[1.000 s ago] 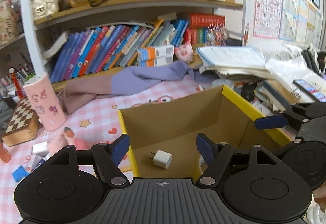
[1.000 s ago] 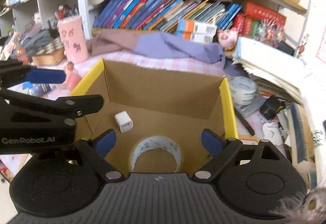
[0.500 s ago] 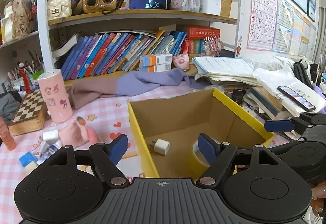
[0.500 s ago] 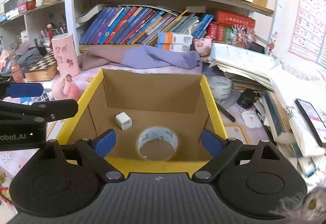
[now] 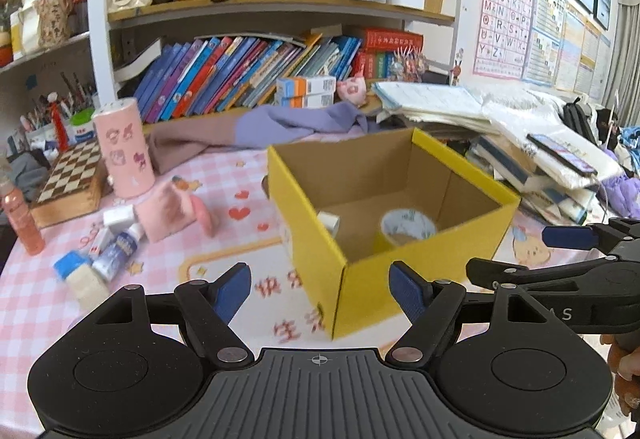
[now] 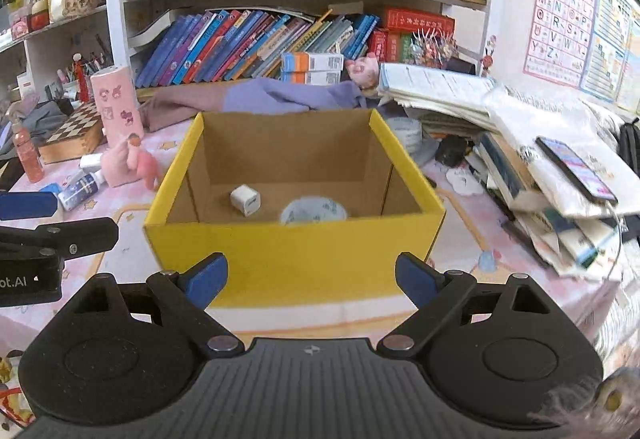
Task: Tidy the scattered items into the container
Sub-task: 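Withdraw both open tools from the box back toward the remaining items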
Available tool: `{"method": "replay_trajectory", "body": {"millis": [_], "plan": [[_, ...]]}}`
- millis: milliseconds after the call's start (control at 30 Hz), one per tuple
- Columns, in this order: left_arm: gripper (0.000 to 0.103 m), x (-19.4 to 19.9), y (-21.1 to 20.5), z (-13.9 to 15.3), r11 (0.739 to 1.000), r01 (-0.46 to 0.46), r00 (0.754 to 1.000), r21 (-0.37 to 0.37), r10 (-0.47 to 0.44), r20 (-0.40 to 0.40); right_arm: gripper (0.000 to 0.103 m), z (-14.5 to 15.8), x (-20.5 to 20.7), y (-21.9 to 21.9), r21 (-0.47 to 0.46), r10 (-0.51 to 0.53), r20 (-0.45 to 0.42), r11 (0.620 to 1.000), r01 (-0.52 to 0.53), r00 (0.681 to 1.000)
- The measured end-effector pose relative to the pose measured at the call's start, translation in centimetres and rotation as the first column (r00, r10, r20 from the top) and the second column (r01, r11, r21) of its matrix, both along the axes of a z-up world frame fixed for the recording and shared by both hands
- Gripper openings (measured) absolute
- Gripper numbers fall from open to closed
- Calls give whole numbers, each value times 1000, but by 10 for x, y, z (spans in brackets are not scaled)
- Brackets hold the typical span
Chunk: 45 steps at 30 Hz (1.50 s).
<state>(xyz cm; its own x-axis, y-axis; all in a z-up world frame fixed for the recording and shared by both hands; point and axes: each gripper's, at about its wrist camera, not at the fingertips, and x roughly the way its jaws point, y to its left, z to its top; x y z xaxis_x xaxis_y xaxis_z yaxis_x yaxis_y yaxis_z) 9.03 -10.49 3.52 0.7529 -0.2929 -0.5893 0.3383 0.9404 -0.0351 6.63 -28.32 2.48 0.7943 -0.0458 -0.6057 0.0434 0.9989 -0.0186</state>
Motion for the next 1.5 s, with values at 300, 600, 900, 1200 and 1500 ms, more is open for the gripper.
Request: {"method": "replay_trajectory", "body": {"millis": [300, 600, 900, 1200, 1500], "plan": [[78, -26, 31, -15, 999, -25, 998, 22, 27, -56, 91, -11, -24, 36, 10, 21, -37, 1000, -20, 999], [78, -45, 61, -20, 998, -63, 995, 28, 65, -78, 91, -21, -31, 65, 54, 70, -95, 996, -66, 993], [79, -59, 98, -22, 989, -149, 984, 23, 150, -94, 91, -23, -33, 106, 55, 175, -105, 984, -170, 979], [79, -70, 124, -21, 979, -200, 976, 28, 202, -84, 91, -21, -35, 134, 53, 233, -97, 972, -229, 968], [79, -78, 148, -21, 969, -246, 965, 28, 248, -87, 91, -21, -36, 159, 49, 277, -102, 961, -273, 955]]}}
